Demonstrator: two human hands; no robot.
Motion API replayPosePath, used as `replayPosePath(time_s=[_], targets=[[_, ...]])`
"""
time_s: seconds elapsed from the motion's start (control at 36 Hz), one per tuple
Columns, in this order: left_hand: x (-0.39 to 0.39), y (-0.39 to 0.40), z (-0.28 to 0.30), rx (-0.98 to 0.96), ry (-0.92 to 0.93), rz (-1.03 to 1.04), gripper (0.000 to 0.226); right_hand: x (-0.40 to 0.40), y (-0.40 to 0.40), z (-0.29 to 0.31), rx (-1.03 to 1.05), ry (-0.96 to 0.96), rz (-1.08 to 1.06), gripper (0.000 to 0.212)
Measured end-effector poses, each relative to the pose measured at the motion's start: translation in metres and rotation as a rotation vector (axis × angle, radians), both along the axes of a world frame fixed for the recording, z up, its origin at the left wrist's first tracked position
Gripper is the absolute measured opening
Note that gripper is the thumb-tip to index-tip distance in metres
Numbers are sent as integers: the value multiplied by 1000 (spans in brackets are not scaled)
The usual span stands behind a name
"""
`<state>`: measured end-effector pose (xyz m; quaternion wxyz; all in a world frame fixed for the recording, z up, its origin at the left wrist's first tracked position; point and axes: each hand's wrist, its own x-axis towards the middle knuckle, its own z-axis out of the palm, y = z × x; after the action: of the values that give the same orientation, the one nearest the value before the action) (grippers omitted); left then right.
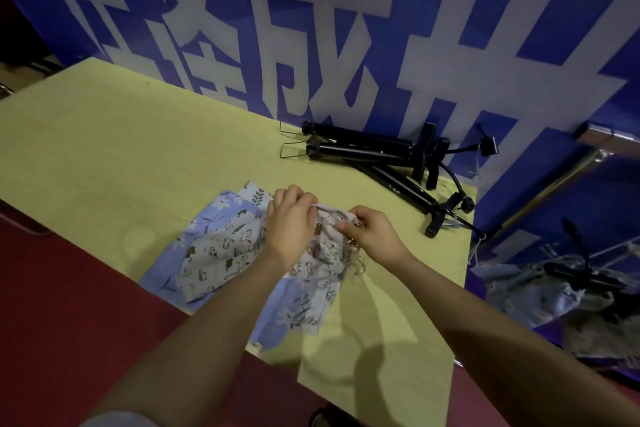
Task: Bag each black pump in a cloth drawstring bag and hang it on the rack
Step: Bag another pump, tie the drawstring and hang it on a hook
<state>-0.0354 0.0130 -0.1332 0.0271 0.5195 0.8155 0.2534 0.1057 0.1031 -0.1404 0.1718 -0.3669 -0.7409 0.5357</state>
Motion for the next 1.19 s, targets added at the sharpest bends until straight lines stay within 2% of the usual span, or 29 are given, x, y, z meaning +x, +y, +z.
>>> replayPosePath(time_s=[0.06, 0.11, 0.17, 0.25, 0.31, 0.36, 0.5, 0.72, 0.83, 0.94, 1.0, 1.06, 1.14, 1.19], targets=[[3, 3, 4, 58, -8, 33, 19, -3, 2, 2, -21, 25, -66, 20], [7, 5, 8, 75, -117, 6, 14, -6, 3, 3, -51, 57, -124, 19], [13, 5, 8, -5, -193, -81, 8, -7, 6, 3, -85, 81, -158, 19], [19, 2, 1, -226, -28, -194, 22, -7, 10, 2, -148, 107, -170, 15], [21, 3, -7, -260, 34, -189, 34, -6, 13, 0, -185, 107, -157, 13], [23, 5, -13, -225, 36, -138, 39, -6, 14, -2, -216, 112, -153, 10], [31, 8, -8, -168, -37, -114, 32, -7, 14, -1, -191, 109, -205, 15], [31, 10, 7, -169, 50, -175, 30, 1, 15, -2, -56, 36, -244, 30], [28, 11, 8, -144, 19, -123, 26, 9, 20, 2, -37, 12, -187, 21], [21, 10, 18, -187, 153, -74, 22, 18, 27, -4, 63, -81, -132, 2], [17, 12, 24, -220, 200, -100, 31, 19, 31, -10, 119, -148, -132, 5], [14, 13, 27, -272, 261, -210, 42, 18, 33, -12, 155, -189, -172, 7], [9, 17, 24, -382, 432, -345, 51, 10, 35, -11, 147, -163, -217, 11], [7, 18, 24, -419, 464, -345, 55, 7, 35, -9, 129, -119, -214, 13]])
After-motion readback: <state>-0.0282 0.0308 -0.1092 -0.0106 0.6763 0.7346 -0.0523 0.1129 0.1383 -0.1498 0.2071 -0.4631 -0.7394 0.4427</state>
